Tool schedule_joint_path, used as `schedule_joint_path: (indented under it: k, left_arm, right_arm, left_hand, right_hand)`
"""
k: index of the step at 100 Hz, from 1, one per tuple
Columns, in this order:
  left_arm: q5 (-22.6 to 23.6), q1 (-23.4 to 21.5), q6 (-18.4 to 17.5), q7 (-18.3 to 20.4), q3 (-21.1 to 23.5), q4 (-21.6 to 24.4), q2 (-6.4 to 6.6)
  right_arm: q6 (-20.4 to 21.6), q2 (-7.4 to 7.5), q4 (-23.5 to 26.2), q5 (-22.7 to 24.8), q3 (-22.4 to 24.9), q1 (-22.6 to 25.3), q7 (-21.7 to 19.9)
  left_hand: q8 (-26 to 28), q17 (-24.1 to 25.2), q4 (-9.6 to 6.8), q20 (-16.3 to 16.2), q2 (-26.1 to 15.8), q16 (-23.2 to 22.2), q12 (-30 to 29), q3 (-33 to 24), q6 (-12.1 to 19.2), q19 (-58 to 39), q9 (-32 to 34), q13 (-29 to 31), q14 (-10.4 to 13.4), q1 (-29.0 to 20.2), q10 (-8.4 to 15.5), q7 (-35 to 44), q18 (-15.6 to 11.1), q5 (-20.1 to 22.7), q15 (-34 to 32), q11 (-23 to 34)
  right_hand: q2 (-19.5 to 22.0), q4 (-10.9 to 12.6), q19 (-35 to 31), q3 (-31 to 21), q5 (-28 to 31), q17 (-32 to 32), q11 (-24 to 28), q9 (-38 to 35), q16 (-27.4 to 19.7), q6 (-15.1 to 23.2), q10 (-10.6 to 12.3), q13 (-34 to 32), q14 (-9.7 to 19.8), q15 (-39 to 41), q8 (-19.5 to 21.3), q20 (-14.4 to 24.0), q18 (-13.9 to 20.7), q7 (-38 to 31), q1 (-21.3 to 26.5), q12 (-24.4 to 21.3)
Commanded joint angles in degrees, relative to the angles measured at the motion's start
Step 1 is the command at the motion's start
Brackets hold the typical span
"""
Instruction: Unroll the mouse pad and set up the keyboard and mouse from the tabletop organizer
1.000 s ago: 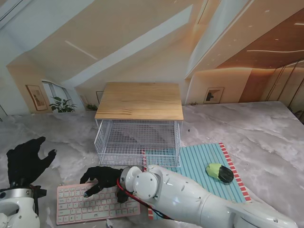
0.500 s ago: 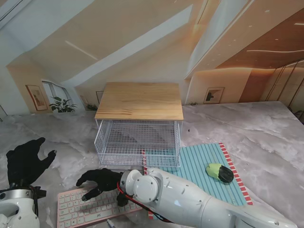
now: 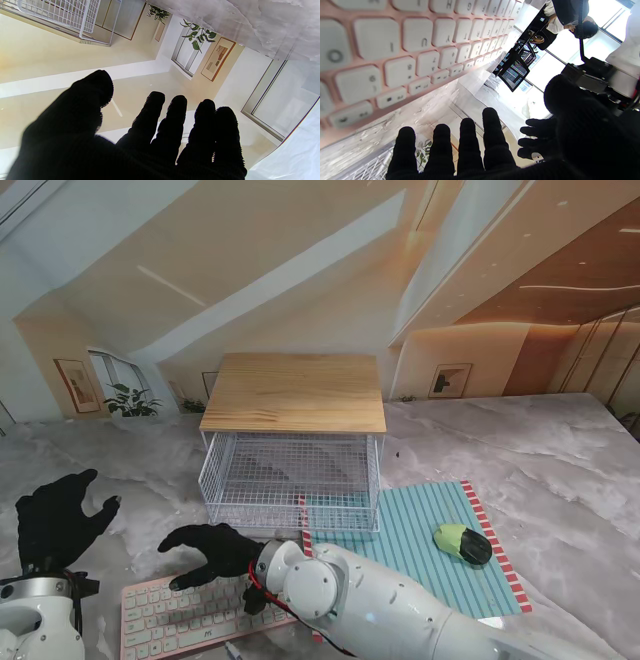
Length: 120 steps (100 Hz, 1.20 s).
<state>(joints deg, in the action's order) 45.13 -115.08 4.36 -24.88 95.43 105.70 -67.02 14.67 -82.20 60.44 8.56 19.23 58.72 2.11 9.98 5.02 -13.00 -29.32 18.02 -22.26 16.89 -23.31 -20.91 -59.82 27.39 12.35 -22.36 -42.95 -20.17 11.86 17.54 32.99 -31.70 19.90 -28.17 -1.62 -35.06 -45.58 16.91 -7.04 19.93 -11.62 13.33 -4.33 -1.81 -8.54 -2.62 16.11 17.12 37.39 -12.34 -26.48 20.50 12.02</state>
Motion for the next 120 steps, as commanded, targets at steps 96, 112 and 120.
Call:
schedule_joint_path:
  k: [96, 112, 120]
  left_arm:
    - [0.2, 0.7, 0.0, 1.6, -0.7, 0.4, 0.08]
    - [0.2, 0.8, 0.0, 1.8, -0.8, 0.4, 0.11]
    - [0.2, 0.9, -0.1, 1.8, -0.8, 0.4, 0.12]
  right_arm:
    - [-3.6, 9.44, 24.1, 5.3, 19.4, 20.1, 12.4]
    - [-6.1, 11.01, 27.8, 6.6, 22.9, 23.4, 11.6]
    - [-7.4, 11.75, 29.1, 6.7, 24.3, 24.7, 10.4]
  left_hand:
    - [-0.3, 0.4, -0.92, 0.2, -1.1, 0.5, -0.6, 0.1, -0.1, 0.7, -1.6, -1.2, 1.1, -0.7, 0.7, -0.4, -2.1, -0.6, 0.3, -0.3]
    - [-0.3, 0.4, -0.94, 0.2, -1.2, 0.5, -0.6, 0.1, -0.1, 0.7, -1.6, -1.2, 1.1, -0.7, 0.7, -0.4, -2.1, -0.6, 0.3, -0.3]
    - [-0.3, 0.4, -0.94, 0.2, -1.1, 0.6, -0.6, 0.1, -0.2, 0.7, -1.6, -1.2, 1.1, -0.7, 0.7, -0.4, -2.1, -0.6, 0.3, -0.3]
  right_hand:
    - [-2.8, -0.2, -41.2, -12.0, 17.3, 28.4, 26.1, -20.5, 15.0, 0.1, -4.1, -27.1, -4.5, 32.7, 6.5, 1.9, -0.1, -12.4, 2.5, 10.8]
    - [-4.2, -3.8, -50.4, -12.8, 25.7, 39.4, 29.3, -32.0, 17.9, 1.6, -5.4, -36.7, -6.7, 42.4, 7.5, 4.6, -0.7, -18.3, 4.9, 11.9]
    - [-4.8, -5.0, -53.4, -12.6, 29.5, 44.4, 29.2, -37.4, 17.8, 1.7, -6.6, -41.5, -8.7, 45.0, 4.4, 4.2, -1.8, -22.3, 5.8, 11.9]
